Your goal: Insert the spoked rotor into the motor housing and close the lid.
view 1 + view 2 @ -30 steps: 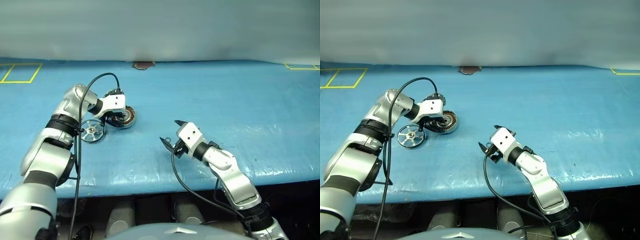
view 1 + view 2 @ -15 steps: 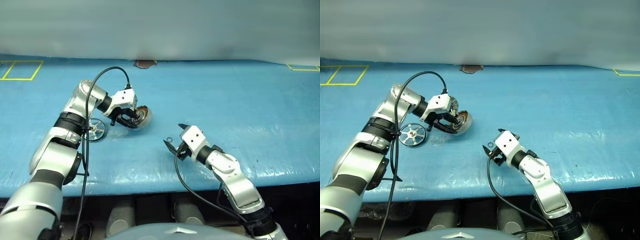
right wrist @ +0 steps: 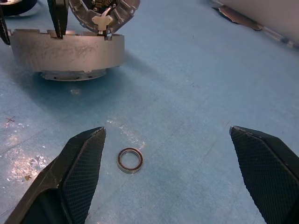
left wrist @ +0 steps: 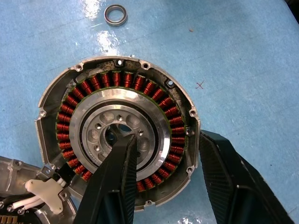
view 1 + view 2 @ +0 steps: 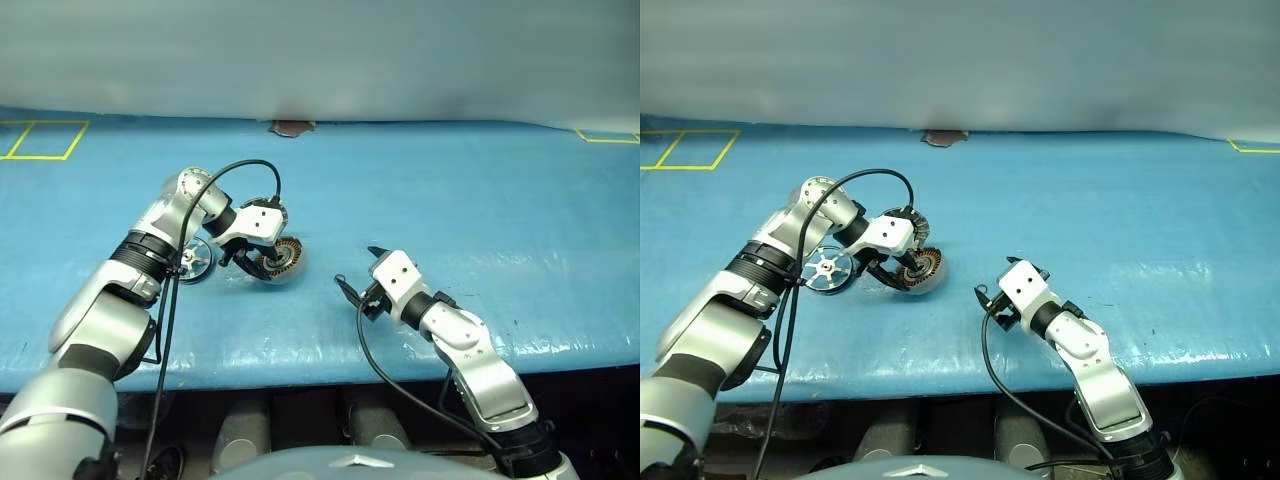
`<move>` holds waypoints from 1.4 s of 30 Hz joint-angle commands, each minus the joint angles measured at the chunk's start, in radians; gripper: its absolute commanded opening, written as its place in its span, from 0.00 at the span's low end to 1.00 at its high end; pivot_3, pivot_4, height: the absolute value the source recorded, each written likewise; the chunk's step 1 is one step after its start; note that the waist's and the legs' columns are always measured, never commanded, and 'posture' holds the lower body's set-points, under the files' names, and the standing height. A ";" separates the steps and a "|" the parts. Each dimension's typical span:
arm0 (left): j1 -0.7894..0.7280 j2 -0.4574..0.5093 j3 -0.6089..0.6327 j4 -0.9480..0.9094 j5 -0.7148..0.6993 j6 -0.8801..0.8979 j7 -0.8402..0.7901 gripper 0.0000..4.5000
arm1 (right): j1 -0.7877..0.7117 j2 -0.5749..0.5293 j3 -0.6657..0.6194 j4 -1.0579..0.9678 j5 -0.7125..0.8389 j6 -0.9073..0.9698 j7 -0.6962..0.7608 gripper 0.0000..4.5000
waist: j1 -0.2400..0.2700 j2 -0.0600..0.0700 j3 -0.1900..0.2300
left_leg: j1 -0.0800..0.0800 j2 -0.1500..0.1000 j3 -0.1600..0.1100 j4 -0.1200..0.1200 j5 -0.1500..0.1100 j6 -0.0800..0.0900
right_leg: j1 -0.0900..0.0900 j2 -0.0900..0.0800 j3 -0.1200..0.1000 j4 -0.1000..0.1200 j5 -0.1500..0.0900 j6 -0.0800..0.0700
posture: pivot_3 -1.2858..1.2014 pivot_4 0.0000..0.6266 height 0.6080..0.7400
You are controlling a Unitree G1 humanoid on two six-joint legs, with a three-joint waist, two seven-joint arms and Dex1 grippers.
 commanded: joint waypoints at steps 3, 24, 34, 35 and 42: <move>-0.024 -0.035 0.015 0.005 0.020 -0.022 0.027 0.39 | 0.003 0.001 -0.014 -0.043 -0.001 -0.002 -0.009 1.00 | 0.001 0.000 0.000 | 0.000 0.000 0.000 0.000 0.000 0.000 | 0.000 0.000 0.000 0.000 0.000 0.000 | 0.52 0.24 1.00; 0.001 0.036 0.024 -0.113 -0.091 0.025 -0.013 0.87 | 0.008 0.001 -0.025 -0.038 0.007 0.002 -0.010 1.00 | -0.003 0.000 0.000 | 0.000 0.000 0.000 0.000 0.000 0.000 | 0.000 0.000 0.000 0.000 0.000 0.000 | 0.52 0.24 1.00; 0.168 0.168 0.140 -0.453 -0.333 0.236 0.014 0.87 | 0.015 0.034 -0.039 0.003 0.072 0.003 0.012 1.00 | -0.002 0.001 0.001 | 0.000 0.001 0.000 0.000 0.000 0.000 | 0.000 0.000 0.000 0.000 0.000 0.000 | 0.52 0.24 1.00; 0.193 0.174 0.161 -0.483 -0.339 0.254 0.036 0.87 | 0.014 0.034 -0.035 0.008 0.073 0.008 0.014 1.00 | -0.002 0.001 0.001 | 0.000 0.001 0.000 0.000 0.000 0.000 | 0.000 0.000 0.000 0.000 0.000 0.000 | 0.52 0.24 1.00; 0.390 0.149 0.292 -0.598 -0.385 0.377 0.234 0.87 | -0.020 0.032 -0.027 0.015 0.086 0.070 0.024 1.00 | -0.003 0.001 0.001 | 0.002 0.002 0.001 -0.001 0.000 0.000 | 0.000 -0.001 0.000 0.000 0.000 0.000 | 0.52 0.24 1.00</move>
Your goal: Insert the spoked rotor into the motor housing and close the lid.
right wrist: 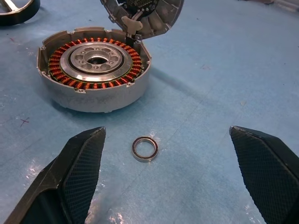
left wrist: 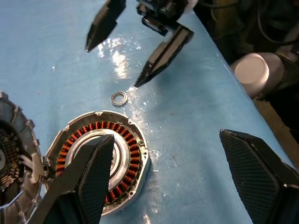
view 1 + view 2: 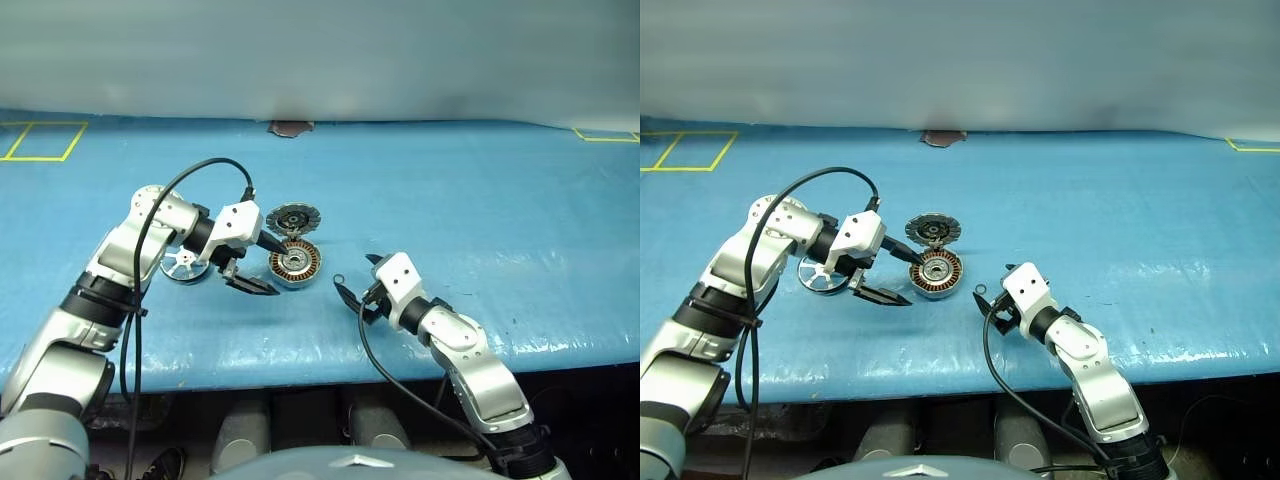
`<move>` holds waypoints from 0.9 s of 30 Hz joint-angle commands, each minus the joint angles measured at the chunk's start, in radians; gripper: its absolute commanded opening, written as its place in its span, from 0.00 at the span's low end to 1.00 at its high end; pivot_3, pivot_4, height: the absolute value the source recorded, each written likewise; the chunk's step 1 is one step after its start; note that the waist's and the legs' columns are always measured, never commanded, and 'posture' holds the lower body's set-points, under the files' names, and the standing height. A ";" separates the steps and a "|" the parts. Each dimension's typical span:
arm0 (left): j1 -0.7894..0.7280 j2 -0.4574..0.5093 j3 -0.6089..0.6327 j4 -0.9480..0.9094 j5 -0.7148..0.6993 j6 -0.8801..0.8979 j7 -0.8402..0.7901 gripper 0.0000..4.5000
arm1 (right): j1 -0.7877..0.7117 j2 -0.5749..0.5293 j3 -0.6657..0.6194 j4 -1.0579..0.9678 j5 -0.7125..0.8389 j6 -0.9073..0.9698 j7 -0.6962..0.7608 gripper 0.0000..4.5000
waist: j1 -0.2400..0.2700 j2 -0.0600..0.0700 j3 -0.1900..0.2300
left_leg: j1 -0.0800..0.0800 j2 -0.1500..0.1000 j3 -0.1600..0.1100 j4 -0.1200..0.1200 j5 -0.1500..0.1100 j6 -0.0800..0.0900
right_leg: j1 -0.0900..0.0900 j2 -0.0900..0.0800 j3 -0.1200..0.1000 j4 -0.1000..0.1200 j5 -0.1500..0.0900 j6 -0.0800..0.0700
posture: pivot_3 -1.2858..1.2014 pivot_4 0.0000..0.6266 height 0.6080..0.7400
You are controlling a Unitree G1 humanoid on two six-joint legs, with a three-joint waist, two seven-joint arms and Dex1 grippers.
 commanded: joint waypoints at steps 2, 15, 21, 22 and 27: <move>0.105 -0.022 0.097 -0.069 -0.059 0.060 0.111 0.87 | -0.032 -0.017 0.004 -0.025 0.004 0.041 0.016 1.00 | 0.001 0.000 0.000 | 0.000 0.000 0.000 0.000 0.000 0.000 | 0.000 0.000 0.000 0.000 0.000 0.000 | 0.52 0.24 1.00; 0.364 -0.097 0.192 -0.163 -0.131 0.049 0.299 0.87 | -0.092 -0.018 -0.001 0.061 0.039 0.112 0.045 1.00 | 0.003 0.000 0.000 | 0.001 0.000 0.002 0.000 0.000 0.000 | 0.000 -0.003 0.000 -0.001 0.000 0.000 | 0.52 0.24 1.00; 0.438 -0.110 0.217 -0.181 -0.142 0.031 0.343 0.87 | -0.117 -0.002 0.016 0.111 0.030 0.112 0.036 1.00 | 0.001 0.000 0.000 | 0.001 0.000 0.003 -0.002 0.000 0.000 | -0.001 -0.003 0.000 -0.001 0.000 0.000 | 0.52 0.24 1.00; 0.450 -0.113 0.224 -0.187 -0.147 0.036 0.351 0.87 | -0.119 0.001 0.019 0.114 0.031 0.112 0.037 1.00 | 0.001 0.000 0.000 | 0.002 0.000 0.003 -0.003 0.000 0.000 | -0.001 -0.003 0.000 -0.001 0.000 0.000 | 0.52 0.24 1.00; 0.484 -0.121 0.233 -0.209 -0.161 0.037 0.371 0.87 | -0.140 0.010 0.033 0.155 0.025 0.102 0.037 1.00 | 0.004 0.000 0.000 | 0.002 0.000 0.003 -0.005 0.000 -0.001 | -0.002 -0.003 0.000 -0.002 -0.001 -0.001 | 0.52 0.24 1.00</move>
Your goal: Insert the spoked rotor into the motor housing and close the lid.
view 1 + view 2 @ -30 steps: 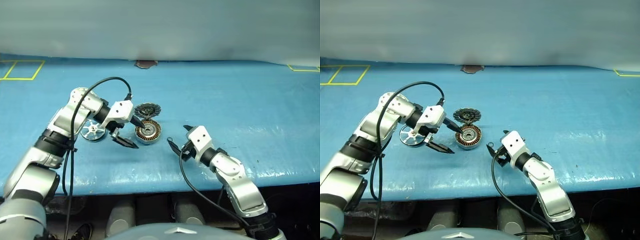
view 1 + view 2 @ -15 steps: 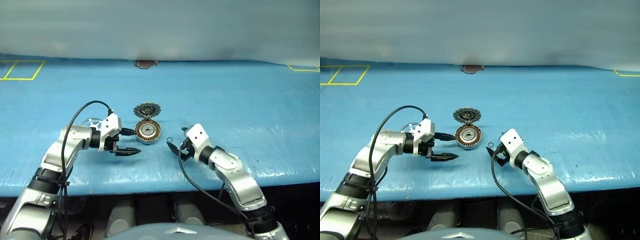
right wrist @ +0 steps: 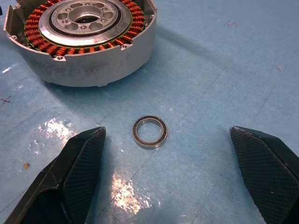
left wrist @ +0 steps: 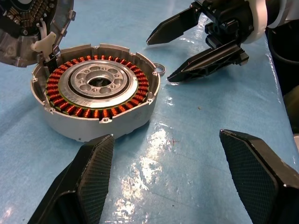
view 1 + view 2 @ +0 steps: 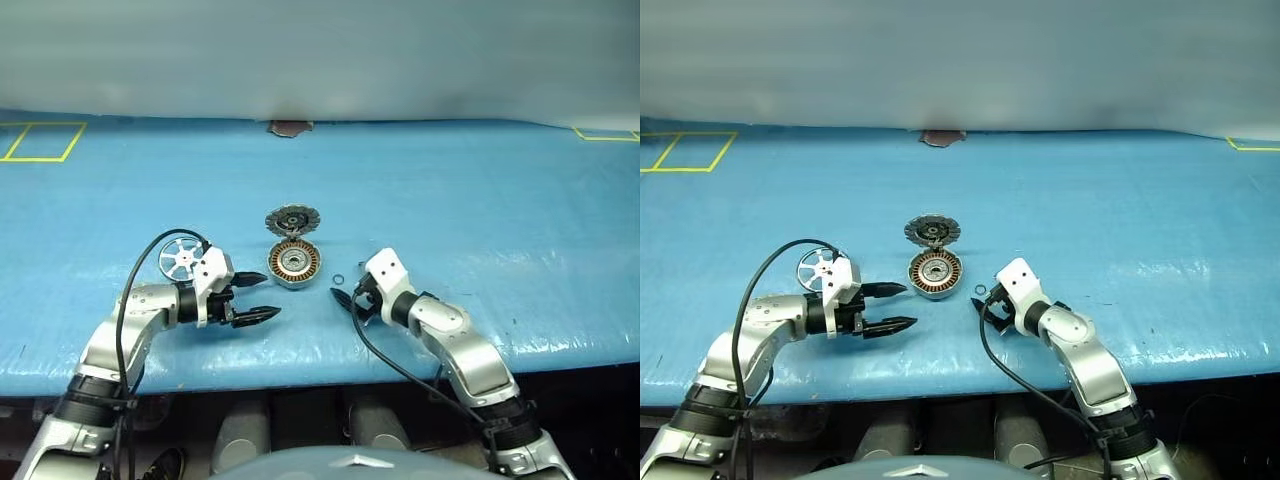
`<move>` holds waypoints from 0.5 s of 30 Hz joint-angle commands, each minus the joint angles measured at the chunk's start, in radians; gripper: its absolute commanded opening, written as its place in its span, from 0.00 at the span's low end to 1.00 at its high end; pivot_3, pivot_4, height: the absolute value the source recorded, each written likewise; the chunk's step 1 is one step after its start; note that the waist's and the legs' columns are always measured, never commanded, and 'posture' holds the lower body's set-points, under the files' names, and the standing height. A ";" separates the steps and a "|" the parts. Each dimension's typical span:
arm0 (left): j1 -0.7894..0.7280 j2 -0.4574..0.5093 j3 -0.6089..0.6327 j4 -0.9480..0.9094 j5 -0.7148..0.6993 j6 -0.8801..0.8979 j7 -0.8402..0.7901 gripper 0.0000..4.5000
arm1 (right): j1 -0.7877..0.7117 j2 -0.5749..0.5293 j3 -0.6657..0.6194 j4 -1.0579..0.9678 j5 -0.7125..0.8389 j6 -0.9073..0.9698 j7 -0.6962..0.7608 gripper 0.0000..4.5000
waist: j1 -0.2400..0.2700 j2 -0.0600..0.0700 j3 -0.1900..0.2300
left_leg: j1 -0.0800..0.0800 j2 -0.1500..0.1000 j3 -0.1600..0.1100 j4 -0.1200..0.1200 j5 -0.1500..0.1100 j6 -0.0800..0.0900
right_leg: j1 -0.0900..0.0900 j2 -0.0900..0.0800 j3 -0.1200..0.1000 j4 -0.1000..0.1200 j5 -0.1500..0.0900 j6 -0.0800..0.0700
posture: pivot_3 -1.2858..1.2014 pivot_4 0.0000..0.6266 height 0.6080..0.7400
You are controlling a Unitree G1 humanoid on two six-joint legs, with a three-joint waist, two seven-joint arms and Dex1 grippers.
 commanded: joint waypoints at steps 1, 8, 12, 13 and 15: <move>0.002 -0.008 0.020 -0.051 -0.020 -0.016 0.013 0.87 | -0.021 0.003 0.007 0.001 -0.007 -0.016 0.000 1.00 | 0.000 0.000 0.000 | 0.000 0.000 0.000 0.000 0.000 0.000 | 0.000 0.000 0.000 0.000 0.000 0.000 | 0.52 0.24 1.00; -0.023 -0.011 -0.001 -0.042 -0.039 -0.020 -0.031 0.88 | -0.017 -0.009 0.030 0.013 -0.019 -0.016 0.009 0.59 | 0.000 0.000 0.000 | 0.001 0.000 0.000 -0.002 0.000 0.000 | 0.000 0.000 0.000 -0.001 0.000 0.000 | 0.52 0.24 1.00; -0.064 -0.023 -0.026 0.011 -0.010 -0.047 -0.048 0.88 | -0.017 0.000 0.028 0.028 -0.022 -0.012 0.001 0.50 | 0.000 0.000 0.000 | 0.001 0.000 0.000 -0.001 0.000 0.000 | 0.000 0.000 0.000 -0.001 0.000 0.000 | 0.52 0.24 1.00; -0.074 -0.028 -0.034 0.024 -0.003 -0.055 -0.051 0.88 | -0.017 0.001 0.027 0.032 -0.023 -0.013 0.000 0.47 | 0.000 0.000 0.000 | 0.001 0.000 0.000 -0.001 0.000 0.000 | 0.000 0.000 0.000 -0.001 0.000 0.000 | 0.52 0.24 1.00; -0.089 -0.038 -0.053 0.047 0.012 -0.077 -0.060 0.88 | -0.015 0.002 0.027 0.036 -0.024 -0.012 -0.002 0.33 | -0.001 0.000 0.000 | 0.001 0.000 0.001 -0.001 0.000 0.000 | 0.001 0.000 0.000 -0.001 0.000 0.000 | 0.52 0.24 1.00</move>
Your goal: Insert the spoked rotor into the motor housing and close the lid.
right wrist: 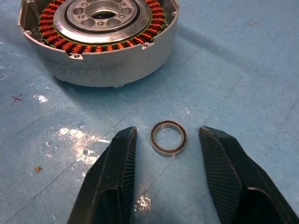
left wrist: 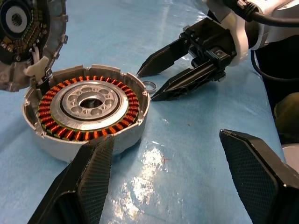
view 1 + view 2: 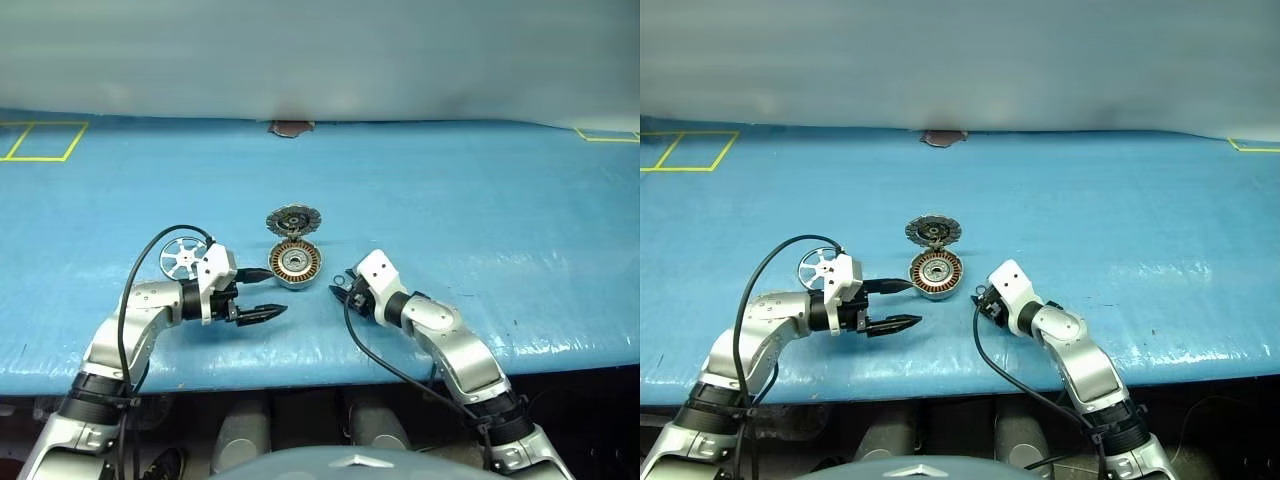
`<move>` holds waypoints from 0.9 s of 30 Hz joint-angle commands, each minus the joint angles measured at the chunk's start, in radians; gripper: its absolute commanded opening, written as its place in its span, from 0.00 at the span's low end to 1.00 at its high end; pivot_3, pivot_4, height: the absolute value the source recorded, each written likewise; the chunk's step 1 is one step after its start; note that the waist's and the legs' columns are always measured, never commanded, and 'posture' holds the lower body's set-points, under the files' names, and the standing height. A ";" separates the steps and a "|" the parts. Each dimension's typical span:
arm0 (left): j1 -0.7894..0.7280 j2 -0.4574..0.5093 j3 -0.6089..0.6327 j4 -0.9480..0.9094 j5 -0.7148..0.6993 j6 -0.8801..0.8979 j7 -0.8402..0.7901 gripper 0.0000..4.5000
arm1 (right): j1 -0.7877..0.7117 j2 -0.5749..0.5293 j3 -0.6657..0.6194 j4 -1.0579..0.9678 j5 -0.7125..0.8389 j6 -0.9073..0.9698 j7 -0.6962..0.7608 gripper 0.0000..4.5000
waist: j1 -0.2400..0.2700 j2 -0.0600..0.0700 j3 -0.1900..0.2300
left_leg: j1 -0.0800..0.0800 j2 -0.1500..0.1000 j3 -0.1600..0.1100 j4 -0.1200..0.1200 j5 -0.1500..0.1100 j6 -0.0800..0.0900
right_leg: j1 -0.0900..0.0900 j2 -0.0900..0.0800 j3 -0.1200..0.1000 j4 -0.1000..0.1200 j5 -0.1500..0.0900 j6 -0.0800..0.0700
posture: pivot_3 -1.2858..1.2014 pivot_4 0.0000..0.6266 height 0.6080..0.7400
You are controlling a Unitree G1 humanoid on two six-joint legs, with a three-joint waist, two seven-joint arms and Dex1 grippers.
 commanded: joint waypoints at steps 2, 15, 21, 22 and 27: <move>-0.029 -0.024 -0.036 0.043 0.022 -0.056 -0.026 0.88 | 0.003 -0.004 -0.006 0.014 -0.010 0.007 -0.011 0.18 | 0.000 0.000 0.000 | 0.000 0.000 0.000 0.000 0.000 0.000 | 0.000 0.000 0.000 0.000 0.000 0.000 | 0.52 0.24 1.00; -0.066 -0.040 -0.075 0.157 0.070 -0.162 -0.079 0.88 | 0.020 -0.019 -0.011 -0.022 -0.011 0.023 -0.008 0.15 | 0.001 0.000 0.000 | 0.001 0.000 0.000 0.000 0.000 0.000 | 0.001 -0.001 0.000 -0.001 0.000 0.000 | 0.52 0.24 1.00; -0.038 -0.018 -0.057 0.144 0.063 -0.175 -0.093 0.88 | -0.001 -0.055 0.002 -0.167 0.001 0.071 0.020 0.15 | 0.001 0.000 0.000 | 0.000 0.000 0.000 -0.002 0.000 0.000 | 0.000 -0.001 0.000 -0.002 0.000 0.000 | 0.52 0.24 1.00; -0.034 -0.015 -0.053 0.144 0.065 -0.180 -0.091 0.88 | -0.011 -0.058 0.005 -0.180 0.003 0.074 0.025 0.15 | 0.000 0.000 0.000 | 0.000 0.000 0.000 -0.002 0.000 0.000 | 0.000 -0.001 0.000 -0.002 0.000 0.000 | 0.52 0.24 1.00; -0.024 -0.015 -0.041 0.150 0.068 -0.200 -0.083 0.88 | -0.086 -0.039 0.028 -0.191 0.017 0.083 0.051 0.15 | -0.001 0.000 0.000 | 0.001 0.001 0.000 -0.005 0.000 0.000 | -0.001 0.000 0.000 -0.002 -0.001 -0.001 | 0.52 0.24 1.00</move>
